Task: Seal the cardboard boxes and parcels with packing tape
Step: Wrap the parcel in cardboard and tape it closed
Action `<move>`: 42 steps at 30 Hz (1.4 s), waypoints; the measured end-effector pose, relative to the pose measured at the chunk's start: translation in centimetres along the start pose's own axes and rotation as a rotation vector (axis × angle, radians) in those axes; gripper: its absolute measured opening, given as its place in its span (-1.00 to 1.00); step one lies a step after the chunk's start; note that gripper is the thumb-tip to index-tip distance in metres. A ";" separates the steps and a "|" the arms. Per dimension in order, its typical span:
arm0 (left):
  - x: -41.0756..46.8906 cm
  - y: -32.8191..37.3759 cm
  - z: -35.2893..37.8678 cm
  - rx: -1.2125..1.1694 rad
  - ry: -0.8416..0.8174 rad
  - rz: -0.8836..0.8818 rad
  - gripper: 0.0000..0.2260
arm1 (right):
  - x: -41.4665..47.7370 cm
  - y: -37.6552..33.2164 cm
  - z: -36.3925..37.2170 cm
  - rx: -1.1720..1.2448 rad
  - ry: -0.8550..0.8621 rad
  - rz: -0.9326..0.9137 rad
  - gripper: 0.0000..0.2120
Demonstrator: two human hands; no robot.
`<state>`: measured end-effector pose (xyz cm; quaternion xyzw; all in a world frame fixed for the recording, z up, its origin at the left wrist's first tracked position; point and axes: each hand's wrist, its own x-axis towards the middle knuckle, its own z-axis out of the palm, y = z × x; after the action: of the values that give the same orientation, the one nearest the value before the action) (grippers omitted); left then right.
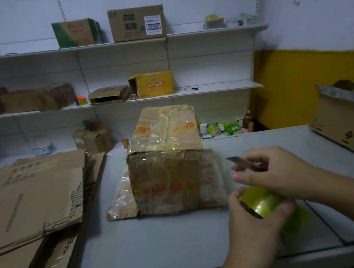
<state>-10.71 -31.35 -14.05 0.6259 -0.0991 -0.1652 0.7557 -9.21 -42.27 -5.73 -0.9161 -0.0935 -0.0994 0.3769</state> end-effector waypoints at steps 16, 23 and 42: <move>-2.3 9.6 -9.0 1.108 0.458 0.939 -0.65 | 0.3 2.8 -0.3 0.245 -0.056 0.117 -0.91; 1.8 9.6 -12.2 1.404 0.251 0.676 -0.35 | -0.1 1.4 0.5 0.143 -0.080 0.125 -0.89; -1.4 3.4 -7.3 -0.211 0.174 -0.164 -0.71 | 0.5 -1.2 6.4 0.127 0.082 0.111 -0.74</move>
<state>-8.93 -23.62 -12.13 0.5610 0.0362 -0.1809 0.8070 -8.28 -36.86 -9.27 -0.8893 -0.0331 -0.1094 0.4429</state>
